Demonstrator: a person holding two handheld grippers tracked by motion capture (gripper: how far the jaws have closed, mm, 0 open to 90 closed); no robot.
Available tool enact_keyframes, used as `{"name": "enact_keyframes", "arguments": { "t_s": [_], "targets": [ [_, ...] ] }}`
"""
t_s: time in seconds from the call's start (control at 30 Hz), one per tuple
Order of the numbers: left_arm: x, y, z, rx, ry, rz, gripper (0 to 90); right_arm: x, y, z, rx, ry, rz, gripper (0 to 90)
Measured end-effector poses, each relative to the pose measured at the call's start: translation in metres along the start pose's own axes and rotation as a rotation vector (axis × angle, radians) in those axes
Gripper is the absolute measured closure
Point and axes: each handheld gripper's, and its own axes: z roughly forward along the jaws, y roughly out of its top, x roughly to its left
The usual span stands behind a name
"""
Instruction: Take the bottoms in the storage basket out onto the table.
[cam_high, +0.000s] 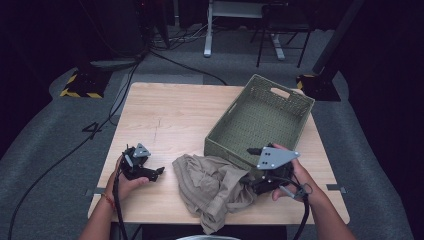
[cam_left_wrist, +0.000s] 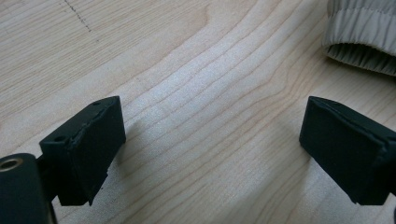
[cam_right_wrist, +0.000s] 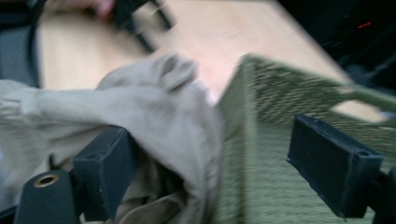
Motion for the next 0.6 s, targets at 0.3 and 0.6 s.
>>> {"name": "enact_keyframes", "arguments": {
  "t_s": [0.3, 0.6],
  "targets": [
    [0.0, 0.0, 0.0, -0.001, 0.0, 0.001, 7.5, -0.003, -0.001, -0.013, 0.044, 0.076, 0.028, 18.1],
    [0.0, 0.0, 0.0, 0.0, 0.0, 0.001, 7.6, -0.004, -0.024, -0.047, 0.001, -0.024, 0.079, 17.2]
  ]
}}
